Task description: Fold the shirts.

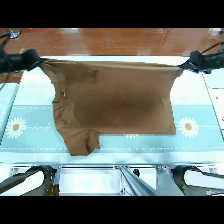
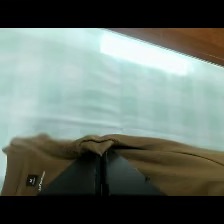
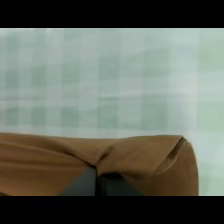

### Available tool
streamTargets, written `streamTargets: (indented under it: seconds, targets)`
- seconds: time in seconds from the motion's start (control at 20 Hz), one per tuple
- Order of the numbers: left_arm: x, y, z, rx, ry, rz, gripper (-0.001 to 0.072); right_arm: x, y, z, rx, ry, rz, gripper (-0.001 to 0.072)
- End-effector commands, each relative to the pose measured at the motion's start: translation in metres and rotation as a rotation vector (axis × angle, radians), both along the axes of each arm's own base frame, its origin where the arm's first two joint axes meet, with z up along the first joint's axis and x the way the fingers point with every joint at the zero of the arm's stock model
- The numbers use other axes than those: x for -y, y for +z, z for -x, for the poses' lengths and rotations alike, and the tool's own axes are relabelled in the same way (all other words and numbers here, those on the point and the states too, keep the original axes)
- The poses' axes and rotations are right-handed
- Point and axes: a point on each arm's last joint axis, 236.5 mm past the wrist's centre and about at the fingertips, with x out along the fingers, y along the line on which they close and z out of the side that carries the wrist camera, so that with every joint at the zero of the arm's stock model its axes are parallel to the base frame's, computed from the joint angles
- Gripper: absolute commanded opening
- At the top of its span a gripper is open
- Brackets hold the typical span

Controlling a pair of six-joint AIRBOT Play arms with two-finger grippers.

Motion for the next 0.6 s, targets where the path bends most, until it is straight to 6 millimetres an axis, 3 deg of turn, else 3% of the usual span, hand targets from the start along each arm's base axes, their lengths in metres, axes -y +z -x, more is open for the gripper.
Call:
streamTargets:
  seconds: [0.0,0.15,0.3,0.45,0.55]
  targets:
    - [0.010,-0.058,-0.039,-0.068,0.066,0.061,0.0029,0.003,-0.047,-0.050,-0.042,-0.046,-0.105,0.0016]
    - [0.016,-0.093,-0.038,-0.161,0.083,0.100,0.0029,0.009,-0.079,-0.050,-0.143,-0.075,-0.110,0.0016]
    - [0.018,-0.091,-0.030,-0.199,0.079,0.125,0.0029,0.002,-0.083,-0.030,-0.195,0.006,-0.098,0.0017]
    - [0.022,-0.081,-0.001,-0.240,-0.063,0.049,0.0029,0.000,-0.083,0.001,-0.274,0.102,-0.048,0.0017]
    - [0.015,-0.098,0.028,-0.350,-0.128,-0.036,0.0029,0.001,-0.094,0.023,-0.362,0.141,-0.025,0.0017]
